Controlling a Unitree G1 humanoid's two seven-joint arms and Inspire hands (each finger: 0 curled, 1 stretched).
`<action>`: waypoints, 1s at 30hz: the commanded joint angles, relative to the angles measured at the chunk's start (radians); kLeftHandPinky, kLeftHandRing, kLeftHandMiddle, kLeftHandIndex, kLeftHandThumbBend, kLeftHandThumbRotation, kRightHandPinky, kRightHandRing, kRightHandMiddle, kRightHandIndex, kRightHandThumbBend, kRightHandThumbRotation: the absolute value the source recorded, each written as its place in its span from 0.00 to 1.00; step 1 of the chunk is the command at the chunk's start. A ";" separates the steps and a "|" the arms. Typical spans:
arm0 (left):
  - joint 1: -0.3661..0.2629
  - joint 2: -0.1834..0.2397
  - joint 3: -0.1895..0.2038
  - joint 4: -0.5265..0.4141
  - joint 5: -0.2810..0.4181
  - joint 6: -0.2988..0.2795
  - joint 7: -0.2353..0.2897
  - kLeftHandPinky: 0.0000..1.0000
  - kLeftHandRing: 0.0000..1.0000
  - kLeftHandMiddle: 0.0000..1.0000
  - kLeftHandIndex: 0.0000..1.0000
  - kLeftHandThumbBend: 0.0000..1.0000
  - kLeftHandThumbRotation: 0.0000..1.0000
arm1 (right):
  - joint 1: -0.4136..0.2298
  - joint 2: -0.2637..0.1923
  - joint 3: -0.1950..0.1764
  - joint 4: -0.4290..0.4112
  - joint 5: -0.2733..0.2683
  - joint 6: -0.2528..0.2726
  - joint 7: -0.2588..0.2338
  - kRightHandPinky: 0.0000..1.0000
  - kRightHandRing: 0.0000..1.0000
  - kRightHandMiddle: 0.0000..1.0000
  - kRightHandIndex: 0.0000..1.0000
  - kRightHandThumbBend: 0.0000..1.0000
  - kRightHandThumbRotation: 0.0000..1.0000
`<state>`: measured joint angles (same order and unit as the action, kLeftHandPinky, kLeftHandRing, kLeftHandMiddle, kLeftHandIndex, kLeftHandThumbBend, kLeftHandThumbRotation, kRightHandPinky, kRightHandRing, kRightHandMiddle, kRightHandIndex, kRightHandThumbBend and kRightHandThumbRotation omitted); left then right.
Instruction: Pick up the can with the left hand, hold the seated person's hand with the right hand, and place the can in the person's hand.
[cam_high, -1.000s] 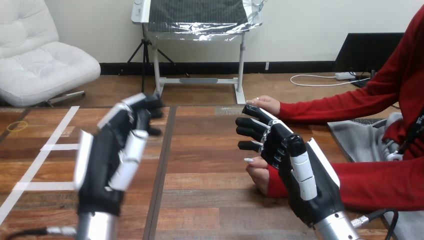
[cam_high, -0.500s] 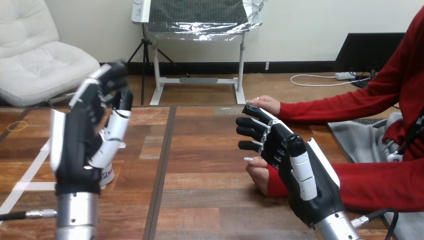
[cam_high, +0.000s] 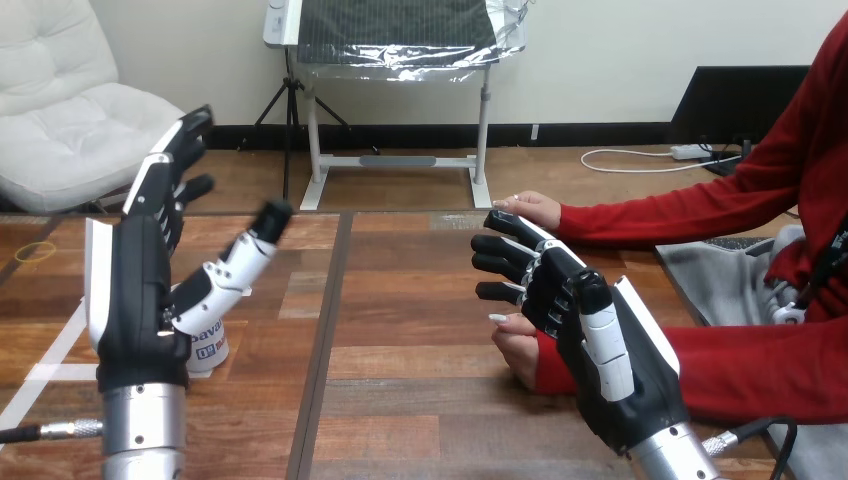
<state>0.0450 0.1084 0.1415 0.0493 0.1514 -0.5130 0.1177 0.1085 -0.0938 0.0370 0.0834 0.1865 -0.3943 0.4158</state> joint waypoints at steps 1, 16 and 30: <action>-0.048 0.019 0.011 0.001 0.019 0.010 0.017 0.96 0.96 0.96 0.92 0.97 0.24 | -0.071 -0.011 -0.009 -0.026 0.012 -0.002 0.004 0.78 0.85 0.84 0.87 0.85 1.00; -0.047 0.058 0.020 0.007 0.081 0.076 0.040 1.00 1.00 1.00 0.97 0.99 0.20 | -0.077 -0.012 -0.012 -0.020 0.017 -0.001 0.013 0.78 0.85 0.84 0.87 0.85 1.00; -0.099 0.128 0.030 0.105 0.136 0.111 0.071 1.00 1.00 1.00 1.00 0.96 0.24 | -0.076 -0.012 -0.011 -0.022 0.017 0.008 0.016 0.78 0.85 0.84 0.87 0.85 1.00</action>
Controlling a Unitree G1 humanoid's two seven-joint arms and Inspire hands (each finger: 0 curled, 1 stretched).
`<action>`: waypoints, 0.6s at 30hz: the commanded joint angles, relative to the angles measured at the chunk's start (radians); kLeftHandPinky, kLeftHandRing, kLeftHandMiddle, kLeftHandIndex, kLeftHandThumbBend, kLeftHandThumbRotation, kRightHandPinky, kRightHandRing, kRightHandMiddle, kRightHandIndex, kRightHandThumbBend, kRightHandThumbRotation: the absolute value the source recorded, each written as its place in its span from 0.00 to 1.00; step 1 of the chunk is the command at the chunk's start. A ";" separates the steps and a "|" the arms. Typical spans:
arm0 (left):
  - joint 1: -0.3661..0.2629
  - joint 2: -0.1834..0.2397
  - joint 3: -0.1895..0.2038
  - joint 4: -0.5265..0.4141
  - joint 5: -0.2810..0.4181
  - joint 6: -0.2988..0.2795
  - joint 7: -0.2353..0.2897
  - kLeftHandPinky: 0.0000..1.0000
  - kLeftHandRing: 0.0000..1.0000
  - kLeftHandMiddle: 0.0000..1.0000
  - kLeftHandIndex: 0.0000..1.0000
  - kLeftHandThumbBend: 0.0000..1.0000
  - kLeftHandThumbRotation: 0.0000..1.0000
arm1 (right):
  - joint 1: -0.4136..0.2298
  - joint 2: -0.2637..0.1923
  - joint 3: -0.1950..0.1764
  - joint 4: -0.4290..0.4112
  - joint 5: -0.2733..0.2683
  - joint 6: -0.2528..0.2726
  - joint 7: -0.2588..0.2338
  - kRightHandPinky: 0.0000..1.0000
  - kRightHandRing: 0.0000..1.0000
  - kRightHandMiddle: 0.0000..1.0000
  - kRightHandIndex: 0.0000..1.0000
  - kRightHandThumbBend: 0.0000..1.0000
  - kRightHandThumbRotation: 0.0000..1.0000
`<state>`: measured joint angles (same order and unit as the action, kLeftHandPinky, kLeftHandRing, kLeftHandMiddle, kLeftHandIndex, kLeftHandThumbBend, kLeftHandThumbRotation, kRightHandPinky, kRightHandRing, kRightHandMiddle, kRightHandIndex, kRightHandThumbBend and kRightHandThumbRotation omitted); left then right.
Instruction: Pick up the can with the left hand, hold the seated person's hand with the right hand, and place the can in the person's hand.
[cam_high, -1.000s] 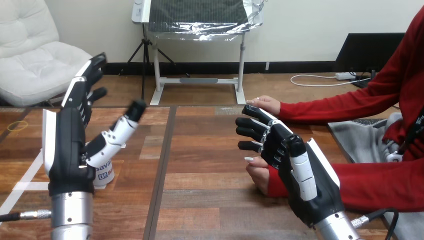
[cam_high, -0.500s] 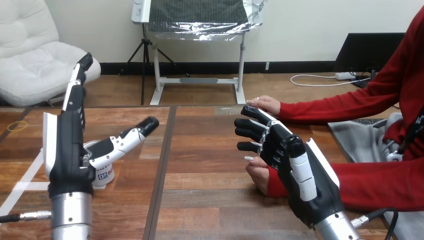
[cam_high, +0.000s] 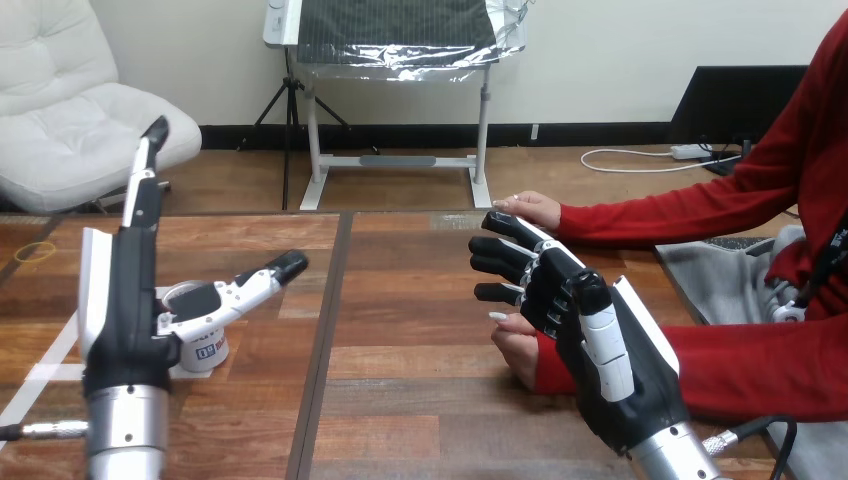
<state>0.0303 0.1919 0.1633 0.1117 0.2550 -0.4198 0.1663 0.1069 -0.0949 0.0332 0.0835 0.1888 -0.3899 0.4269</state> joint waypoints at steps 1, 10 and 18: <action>-0.088 0.050 0.008 0.049 0.044 0.022 0.030 1.00 1.00 1.00 1.00 0.96 0.24 | -0.075 -0.011 -0.007 -0.023 0.015 0.004 0.005 0.78 0.85 0.84 0.87 0.85 1.00; -0.141 0.099 0.003 0.121 0.128 0.047 0.094 0.93 0.97 0.98 0.96 0.96 0.27 | -0.078 -0.010 -0.007 -0.022 0.015 0.005 0.007 0.78 0.85 0.84 0.87 0.86 1.00; -0.193 0.140 -0.011 0.208 0.184 0.052 0.154 0.88 0.95 0.97 0.94 0.94 0.23 | -0.081 -0.012 -0.007 -0.018 0.017 0.004 0.014 0.79 0.85 0.84 0.87 0.86 1.00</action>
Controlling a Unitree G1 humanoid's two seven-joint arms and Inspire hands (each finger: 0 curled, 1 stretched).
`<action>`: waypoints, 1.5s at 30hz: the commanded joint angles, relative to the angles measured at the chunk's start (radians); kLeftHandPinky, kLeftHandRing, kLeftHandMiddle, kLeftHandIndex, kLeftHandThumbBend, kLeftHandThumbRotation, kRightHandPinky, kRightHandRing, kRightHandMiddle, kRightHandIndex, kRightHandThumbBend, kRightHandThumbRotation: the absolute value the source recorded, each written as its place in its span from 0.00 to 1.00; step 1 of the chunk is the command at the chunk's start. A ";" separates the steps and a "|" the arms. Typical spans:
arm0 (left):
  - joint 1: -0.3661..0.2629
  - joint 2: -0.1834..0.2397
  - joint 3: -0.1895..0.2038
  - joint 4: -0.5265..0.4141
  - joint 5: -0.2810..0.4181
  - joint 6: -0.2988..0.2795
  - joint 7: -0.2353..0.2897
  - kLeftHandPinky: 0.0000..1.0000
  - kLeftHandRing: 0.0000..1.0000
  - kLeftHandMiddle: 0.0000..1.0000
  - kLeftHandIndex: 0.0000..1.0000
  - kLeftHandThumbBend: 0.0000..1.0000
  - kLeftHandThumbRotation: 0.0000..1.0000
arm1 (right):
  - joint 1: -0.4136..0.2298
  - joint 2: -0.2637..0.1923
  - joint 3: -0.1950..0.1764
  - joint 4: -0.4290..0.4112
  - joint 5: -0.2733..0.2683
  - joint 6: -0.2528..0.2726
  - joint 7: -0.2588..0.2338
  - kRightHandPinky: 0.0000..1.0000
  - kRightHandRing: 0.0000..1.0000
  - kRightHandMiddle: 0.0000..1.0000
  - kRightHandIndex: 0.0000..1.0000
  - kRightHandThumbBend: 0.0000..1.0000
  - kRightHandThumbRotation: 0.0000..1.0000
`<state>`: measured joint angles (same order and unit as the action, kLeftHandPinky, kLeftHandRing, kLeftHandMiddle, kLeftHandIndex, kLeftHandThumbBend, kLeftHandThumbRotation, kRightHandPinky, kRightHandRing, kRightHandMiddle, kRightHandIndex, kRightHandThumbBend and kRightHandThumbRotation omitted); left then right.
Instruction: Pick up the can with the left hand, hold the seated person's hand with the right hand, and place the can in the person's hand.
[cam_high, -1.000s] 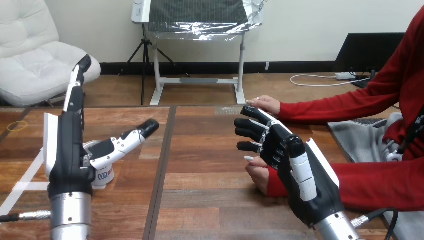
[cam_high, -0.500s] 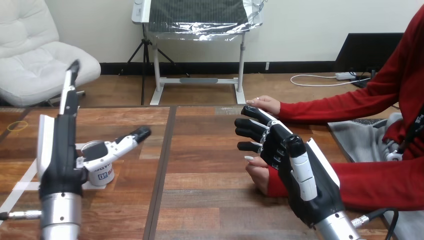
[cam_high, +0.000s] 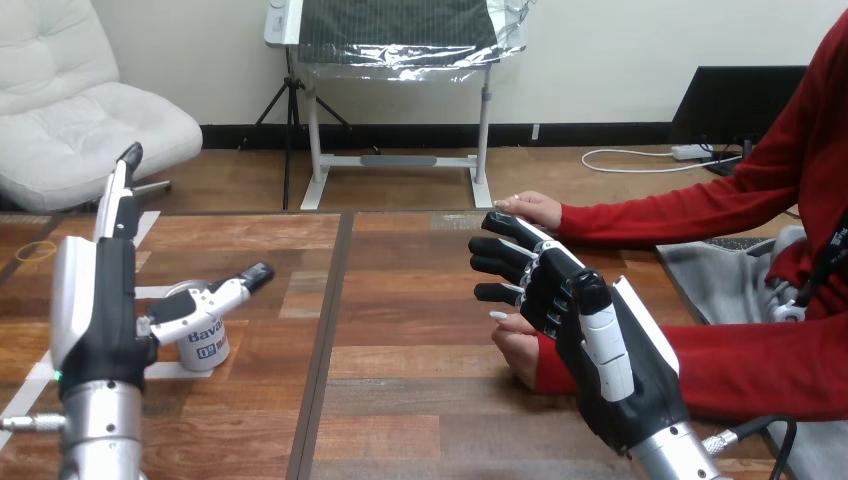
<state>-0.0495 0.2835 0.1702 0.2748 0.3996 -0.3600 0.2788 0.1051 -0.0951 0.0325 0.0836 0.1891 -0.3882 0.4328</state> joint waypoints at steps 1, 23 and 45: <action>-0.119 0.052 -0.020 0.056 0.045 -0.010 0.049 0.87 0.94 0.96 0.94 0.94 0.22 | -0.080 -0.012 -0.006 -0.017 0.017 0.002 0.010 0.79 0.86 0.84 0.88 0.86 1.00; -0.274 0.132 -0.058 0.305 0.092 0.005 0.115 0.80 0.92 0.93 0.91 0.93 0.17 | -0.093 -0.008 -0.012 -0.005 0.022 -0.001 0.016 0.79 0.85 0.84 0.87 0.86 1.00; -0.406 0.191 -0.123 0.501 0.085 0.025 0.096 0.78 0.90 0.92 0.89 0.93 0.16 | -0.098 -0.010 -0.014 -0.004 0.015 -0.005 0.011 0.78 0.84 0.83 0.87 0.87 1.00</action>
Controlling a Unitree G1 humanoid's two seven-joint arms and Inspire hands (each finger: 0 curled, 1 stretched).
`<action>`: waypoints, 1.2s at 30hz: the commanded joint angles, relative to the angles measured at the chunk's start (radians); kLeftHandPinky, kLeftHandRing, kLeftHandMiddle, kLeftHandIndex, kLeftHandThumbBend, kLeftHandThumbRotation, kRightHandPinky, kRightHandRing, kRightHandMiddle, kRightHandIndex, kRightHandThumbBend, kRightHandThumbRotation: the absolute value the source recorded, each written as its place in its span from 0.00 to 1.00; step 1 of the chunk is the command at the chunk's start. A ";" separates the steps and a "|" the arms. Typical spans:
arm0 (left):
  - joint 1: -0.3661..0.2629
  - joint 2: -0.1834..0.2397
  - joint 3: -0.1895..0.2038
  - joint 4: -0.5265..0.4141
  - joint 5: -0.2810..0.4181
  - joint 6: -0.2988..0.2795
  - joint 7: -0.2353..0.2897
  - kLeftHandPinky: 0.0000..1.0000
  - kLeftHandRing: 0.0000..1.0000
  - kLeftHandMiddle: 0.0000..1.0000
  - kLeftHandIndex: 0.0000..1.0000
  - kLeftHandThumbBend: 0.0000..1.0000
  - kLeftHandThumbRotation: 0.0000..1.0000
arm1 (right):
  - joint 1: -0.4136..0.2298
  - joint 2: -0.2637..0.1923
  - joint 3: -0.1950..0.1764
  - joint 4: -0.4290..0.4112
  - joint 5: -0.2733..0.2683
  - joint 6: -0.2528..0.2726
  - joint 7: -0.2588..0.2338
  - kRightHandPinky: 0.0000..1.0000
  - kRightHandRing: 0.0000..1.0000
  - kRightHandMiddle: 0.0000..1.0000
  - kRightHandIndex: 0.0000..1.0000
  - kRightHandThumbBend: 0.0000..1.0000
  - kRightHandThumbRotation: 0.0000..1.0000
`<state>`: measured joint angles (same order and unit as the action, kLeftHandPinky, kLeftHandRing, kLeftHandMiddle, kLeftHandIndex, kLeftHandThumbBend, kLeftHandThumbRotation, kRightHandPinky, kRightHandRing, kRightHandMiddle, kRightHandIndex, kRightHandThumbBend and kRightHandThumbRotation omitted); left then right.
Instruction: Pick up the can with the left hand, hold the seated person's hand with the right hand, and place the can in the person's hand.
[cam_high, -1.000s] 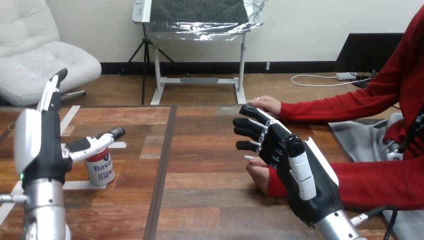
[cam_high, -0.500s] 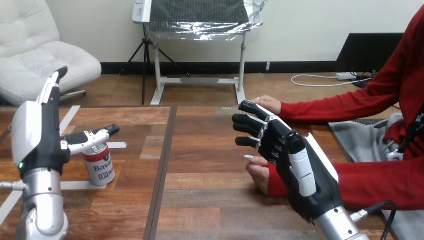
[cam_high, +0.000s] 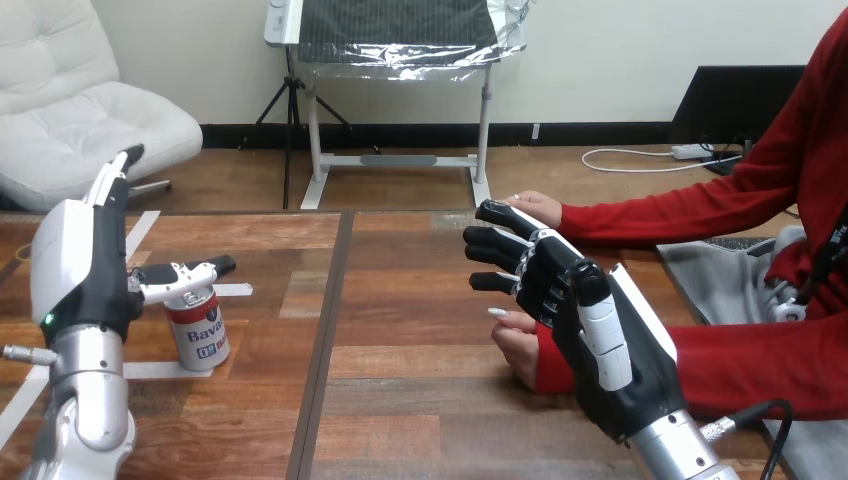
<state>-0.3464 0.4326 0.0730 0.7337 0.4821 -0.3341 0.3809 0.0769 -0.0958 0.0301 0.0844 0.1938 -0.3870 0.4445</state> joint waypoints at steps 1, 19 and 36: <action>-0.113 0.043 -0.028 0.049 0.000 0.000 -0.009 0.78 0.90 0.92 0.89 0.93 0.17 | -0.069 -0.009 -0.012 -0.005 0.010 -0.006 -0.002 0.78 0.84 0.83 0.87 0.87 1.00; -0.158 0.052 -0.045 0.080 -0.037 0.077 -0.141 0.77 0.90 0.91 0.90 0.90 0.20 | -0.070 -0.012 -0.014 -0.008 0.014 -0.008 0.003 0.77 0.84 0.83 0.86 0.87 1.00; -0.156 0.051 -0.054 0.056 -0.065 0.148 -0.215 0.77 0.88 0.89 0.88 0.90 0.24 | -0.067 -0.018 -0.013 -0.011 0.018 -0.009 0.007 0.77 0.84 0.84 0.87 0.86 1.00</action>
<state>-0.4238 0.4572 0.0292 0.8133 0.4318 -0.2019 0.1793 0.0767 -0.1081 0.0281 0.0846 0.1943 -0.3870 0.4457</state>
